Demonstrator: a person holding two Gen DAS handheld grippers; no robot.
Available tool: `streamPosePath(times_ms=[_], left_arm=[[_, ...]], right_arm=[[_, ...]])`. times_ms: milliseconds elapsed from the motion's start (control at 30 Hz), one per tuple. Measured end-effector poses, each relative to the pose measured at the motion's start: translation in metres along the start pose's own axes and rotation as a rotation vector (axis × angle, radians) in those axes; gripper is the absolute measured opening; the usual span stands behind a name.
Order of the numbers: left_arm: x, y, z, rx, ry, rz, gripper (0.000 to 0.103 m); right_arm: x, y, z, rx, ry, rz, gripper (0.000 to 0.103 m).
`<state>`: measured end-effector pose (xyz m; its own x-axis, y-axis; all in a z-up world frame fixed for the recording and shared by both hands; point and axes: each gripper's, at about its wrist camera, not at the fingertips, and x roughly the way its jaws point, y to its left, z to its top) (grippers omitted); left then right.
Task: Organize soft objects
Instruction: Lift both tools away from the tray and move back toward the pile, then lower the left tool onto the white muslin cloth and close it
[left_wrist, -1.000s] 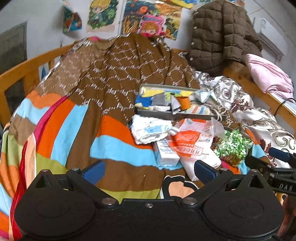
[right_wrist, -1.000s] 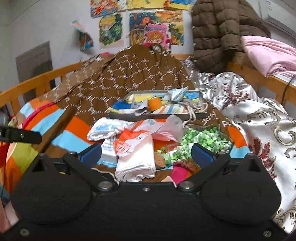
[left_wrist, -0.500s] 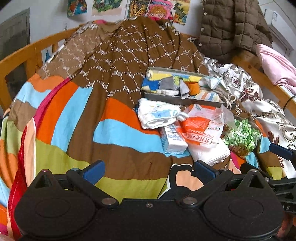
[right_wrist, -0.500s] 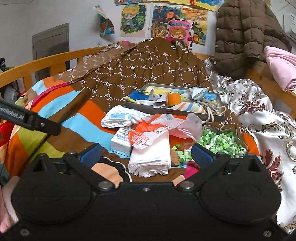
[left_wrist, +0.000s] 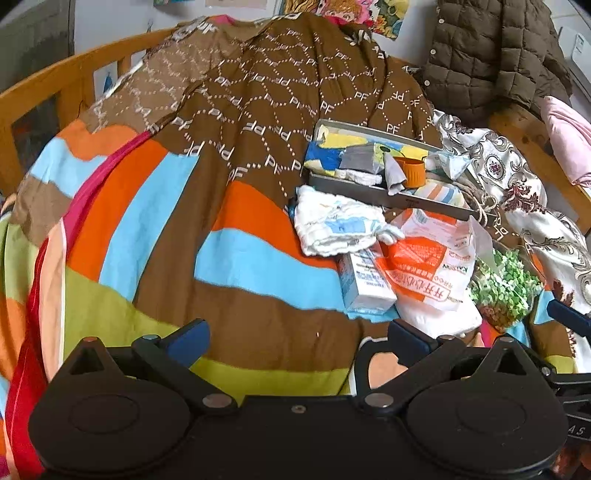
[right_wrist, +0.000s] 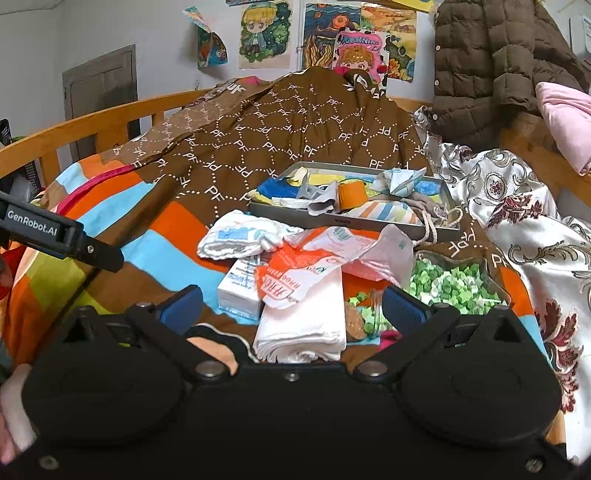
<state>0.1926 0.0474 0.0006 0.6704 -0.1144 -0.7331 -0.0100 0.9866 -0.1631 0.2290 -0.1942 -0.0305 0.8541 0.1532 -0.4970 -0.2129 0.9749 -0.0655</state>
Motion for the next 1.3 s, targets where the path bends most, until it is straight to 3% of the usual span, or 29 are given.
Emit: streamPosePath(times_ms=[433,767,1000,1300], left_arm=[[0.032,-0.012,0.019,0.073,-0.040,0.001,0.102],[0.064,-0.027,0.039,0.229,-0.165,0.005,0.102],[0.088,-0.036,0.043,0.320,-0.189,-0.043,0.102],[0.118,-0.043,0.048,0.361,-0.182,-0.107,0.102]], right_arm=[[0.032,-0.008,0.011,-0.008,-0.026,0.008,0.102],[0.052,-0.007,0.012,-0.085,-0.050,-0.020,0.102],[0.069,-0.007,0.015,-0.112,-0.066,-0.031,0.102],[0.089,-0.013,0.013,-0.082,-0.061,-0.054,0.102]])
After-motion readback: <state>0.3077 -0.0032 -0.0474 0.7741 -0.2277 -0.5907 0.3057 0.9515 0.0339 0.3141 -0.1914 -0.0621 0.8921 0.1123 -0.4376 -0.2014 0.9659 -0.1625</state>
